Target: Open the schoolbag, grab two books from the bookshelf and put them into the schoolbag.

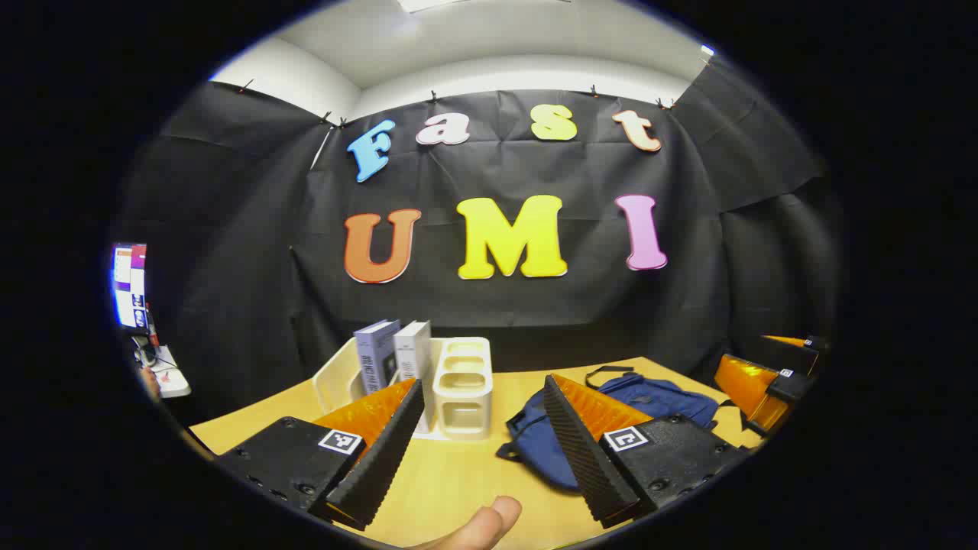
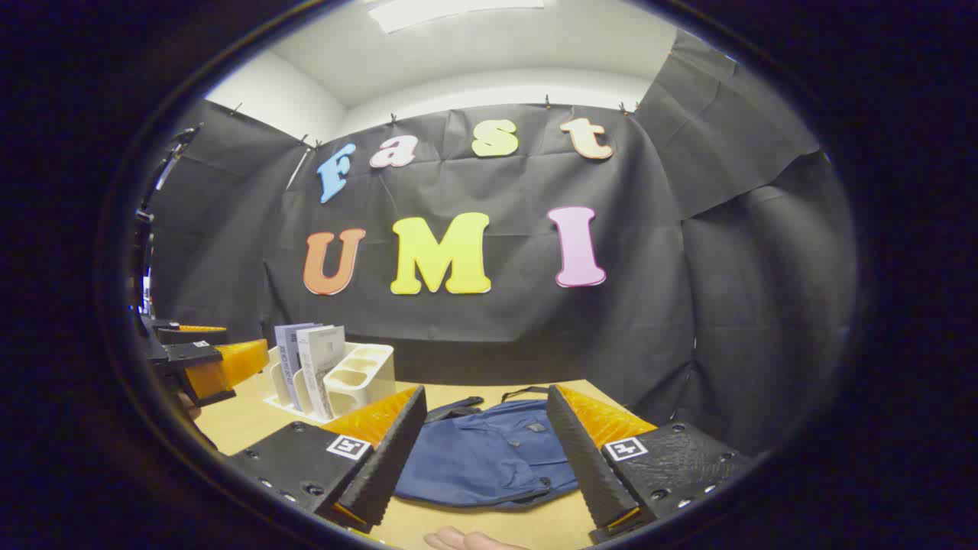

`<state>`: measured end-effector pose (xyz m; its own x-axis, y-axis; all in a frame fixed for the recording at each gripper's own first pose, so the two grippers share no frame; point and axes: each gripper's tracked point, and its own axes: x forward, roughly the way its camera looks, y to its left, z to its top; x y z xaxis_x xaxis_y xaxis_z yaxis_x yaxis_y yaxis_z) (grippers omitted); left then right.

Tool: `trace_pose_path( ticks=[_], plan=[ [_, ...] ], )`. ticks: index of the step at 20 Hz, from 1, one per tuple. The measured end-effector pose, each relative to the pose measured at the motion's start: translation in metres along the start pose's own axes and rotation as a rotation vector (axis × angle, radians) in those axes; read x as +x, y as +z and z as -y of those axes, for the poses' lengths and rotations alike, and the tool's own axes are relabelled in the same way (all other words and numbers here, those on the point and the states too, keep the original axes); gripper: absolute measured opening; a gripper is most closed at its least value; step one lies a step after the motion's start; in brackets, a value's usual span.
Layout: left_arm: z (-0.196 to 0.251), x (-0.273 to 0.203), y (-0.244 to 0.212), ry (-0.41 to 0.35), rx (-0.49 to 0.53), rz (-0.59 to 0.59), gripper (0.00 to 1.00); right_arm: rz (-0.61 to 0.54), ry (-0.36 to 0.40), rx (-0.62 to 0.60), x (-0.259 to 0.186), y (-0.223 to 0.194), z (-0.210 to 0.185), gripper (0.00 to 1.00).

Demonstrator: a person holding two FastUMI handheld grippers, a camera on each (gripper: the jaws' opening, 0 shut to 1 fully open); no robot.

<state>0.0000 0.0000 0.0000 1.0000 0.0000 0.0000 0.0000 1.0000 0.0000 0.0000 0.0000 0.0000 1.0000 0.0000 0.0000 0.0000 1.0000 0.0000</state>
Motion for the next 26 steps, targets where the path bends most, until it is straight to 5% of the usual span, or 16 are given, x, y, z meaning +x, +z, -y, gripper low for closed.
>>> trace_pose_path(
  ticks=[2, 6, 15, 26],
  plan=[
    [-0.02, -0.009, -0.008, 0.006, -0.017, -0.019, 0.99, -0.001, -0.017, -0.021, -0.007, 0.004, -0.014, 0.96],
    [-0.039, -0.019, -0.002, -0.075, -0.019, -0.031, 0.94, -0.012, -0.018, -0.014, -0.019, 0.004, -0.041, 0.95],
    [-0.082, -0.023, 0.006, -0.027, 0.003, -0.013, 0.98, -0.125, -0.064, -0.128, -0.005, -0.034, -0.058, 0.97],
    [-0.092, -0.014, -0.003, 0.001, 0.014, -0.04, 0.97, -0.336, 0.024, -0.243, 0.061, -0.122, -0.109, 0.95]
  ],
)
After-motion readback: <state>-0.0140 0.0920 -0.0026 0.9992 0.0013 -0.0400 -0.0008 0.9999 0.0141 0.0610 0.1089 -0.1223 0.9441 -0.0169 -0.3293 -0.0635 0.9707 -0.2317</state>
